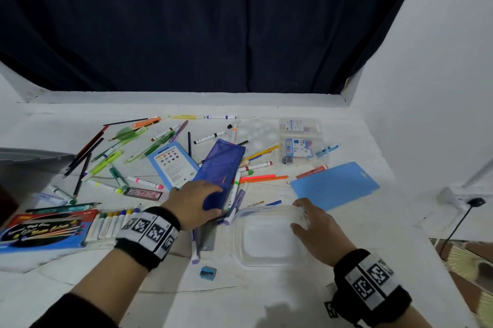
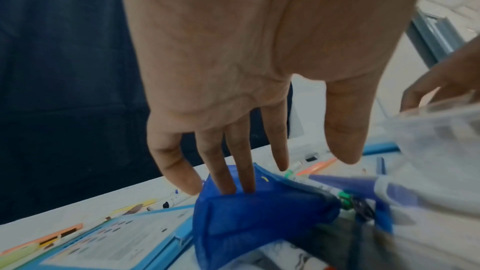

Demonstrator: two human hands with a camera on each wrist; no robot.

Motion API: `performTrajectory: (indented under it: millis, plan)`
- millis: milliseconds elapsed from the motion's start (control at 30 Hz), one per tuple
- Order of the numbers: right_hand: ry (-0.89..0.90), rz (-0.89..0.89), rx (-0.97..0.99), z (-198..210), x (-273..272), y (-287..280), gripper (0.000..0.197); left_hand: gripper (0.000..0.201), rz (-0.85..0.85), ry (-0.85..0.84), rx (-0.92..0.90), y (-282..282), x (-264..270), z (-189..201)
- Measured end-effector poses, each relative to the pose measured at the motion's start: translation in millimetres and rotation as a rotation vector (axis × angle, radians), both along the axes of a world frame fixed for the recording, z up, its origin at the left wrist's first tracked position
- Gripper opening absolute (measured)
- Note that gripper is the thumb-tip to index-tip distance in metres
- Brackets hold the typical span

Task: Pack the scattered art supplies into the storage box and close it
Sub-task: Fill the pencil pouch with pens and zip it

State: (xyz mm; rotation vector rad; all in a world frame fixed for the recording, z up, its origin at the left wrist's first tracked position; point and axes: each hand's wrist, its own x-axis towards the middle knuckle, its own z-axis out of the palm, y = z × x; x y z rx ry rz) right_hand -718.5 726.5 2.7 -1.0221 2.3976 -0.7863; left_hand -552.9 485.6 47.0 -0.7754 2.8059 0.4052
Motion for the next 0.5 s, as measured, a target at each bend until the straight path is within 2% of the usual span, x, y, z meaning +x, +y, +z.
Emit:
performTrajectory:
  millis: [100,267,500]
  plan:
    - [0.005,-0.03,0.074,-3.5,2.2,-1.0,0.038,0.058,-0.041,-0.105,-0.12,-1.8,-12.5,0.0]
    - [-0.011,-0.041,0.116,-1.2,2.8,0.9,0.038,0.062,-0.057,-0.143,-0.191,-4.4,-19.0,-8.1]
    - [0.031,-0.091,0.116,6.6,-18.1,18.1,0.04,0.044,-0.069,-0.124,-0.197,-5.4,-18.5,-11.7]
